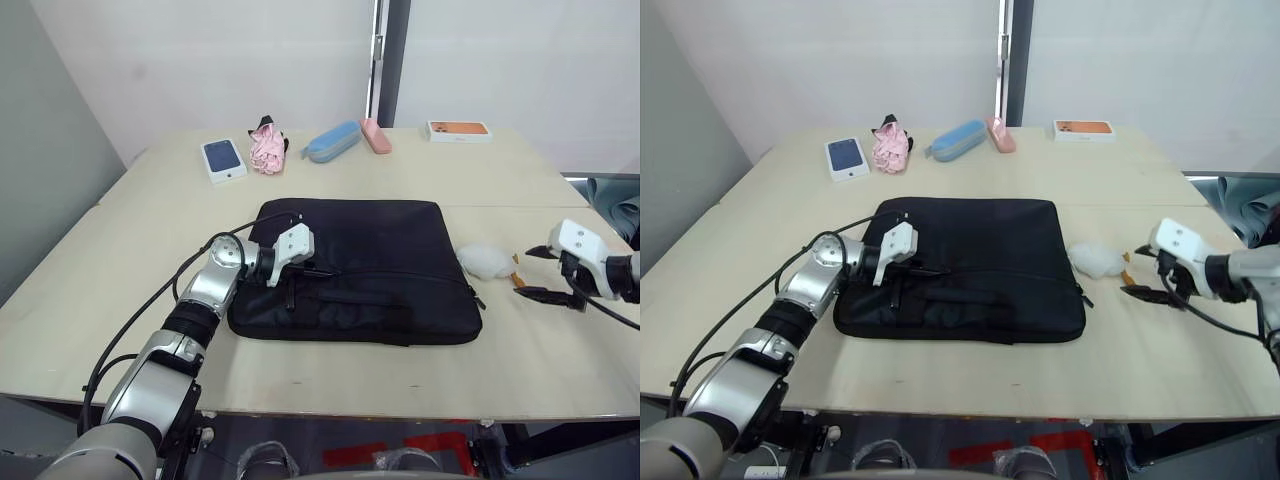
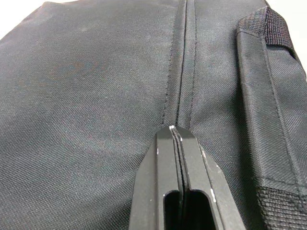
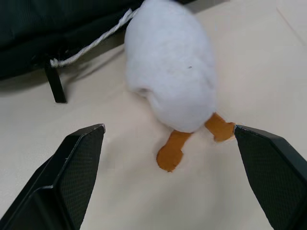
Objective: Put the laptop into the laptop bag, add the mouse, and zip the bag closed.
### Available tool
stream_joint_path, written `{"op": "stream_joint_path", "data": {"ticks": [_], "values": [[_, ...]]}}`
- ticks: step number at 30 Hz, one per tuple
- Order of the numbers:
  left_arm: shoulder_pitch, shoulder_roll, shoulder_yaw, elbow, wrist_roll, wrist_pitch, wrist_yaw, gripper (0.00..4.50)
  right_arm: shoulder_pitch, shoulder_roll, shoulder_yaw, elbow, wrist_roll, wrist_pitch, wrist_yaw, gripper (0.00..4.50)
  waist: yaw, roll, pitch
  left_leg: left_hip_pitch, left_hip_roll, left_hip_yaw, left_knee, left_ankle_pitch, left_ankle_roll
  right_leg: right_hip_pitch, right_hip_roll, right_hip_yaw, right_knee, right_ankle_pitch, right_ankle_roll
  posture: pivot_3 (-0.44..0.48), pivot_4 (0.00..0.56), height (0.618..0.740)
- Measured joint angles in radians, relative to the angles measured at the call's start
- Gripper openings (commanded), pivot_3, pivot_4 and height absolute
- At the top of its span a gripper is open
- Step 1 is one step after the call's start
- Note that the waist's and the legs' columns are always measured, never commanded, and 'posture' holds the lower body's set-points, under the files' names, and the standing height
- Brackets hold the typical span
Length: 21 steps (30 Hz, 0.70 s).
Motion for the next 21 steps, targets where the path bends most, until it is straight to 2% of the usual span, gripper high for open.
{"op": "stream_joint_path", "data": {"ticks": [5,8,13,18,21], "values": [[0.005,-0.005,0.036,-0.036,-0.047,0.088,-0.013,0.0,-0.054,0.005,-0.031,-0.108,0.108,0.161,0.035,4.48,0.002,0.002,0.002,-0.001,0.002,-0.001,0.0,0.003,0.004,-0.002,0.001,0.0,0.0,0.0,0.0,0.0,0.15,0.74],[0.019,0.012,0.054,-0.085,-0.077,0.156,-0.013,0.84,-0.061,0.019,-0.033,-0.144,0.136,0.205,0.031,4.5,0.001,0.002,0.005,-0.004,0.002,0.0,0.0,0.004,0.007,-0.006,0.002,0.0,0.0,0.0,-0.001,0.0,0.15,0.74],[0.084,0.098,0.124,-0.257,-0.155,0.315,0.016,2.65,-0.072,0.049,-0.031,-0.199,0.173,0.262,0.032,4.5,-0.005,0.002,0.014,-0.018,0.004,-0.001,0.004,0.005,0.007,-0.022,0.005,0.0,0.009,0.0,-0.001,0.0,0.15,0.74],[0.142,0.182,0.184,-0.406,-0.218,0.422,0.039,4.43,-0.084,0.063,-0.005,-0.24,0.185,0.281,0.051,4.5,0.005,0.001,0.026,-0.018,0.004,-0.001,0.005,0.005,0.007,-0.023,0.005,0.0,0.011,-0.001,-0.003,0.0,0.15,0.74],[0.177,0.237,0.222,-0.464,-0.242,0.469,0.052,4.48,-0.1,0.081,0.004,-0.244,0.187,0.281,0.055,4.5,0.008,0.001,0.027,-0.018,0.004,-0.001,0.007,0.005,0.007,-0.023,0.005,0.0,0.013,-0.001,-0.003,0.0,0.15,0.74]]}}
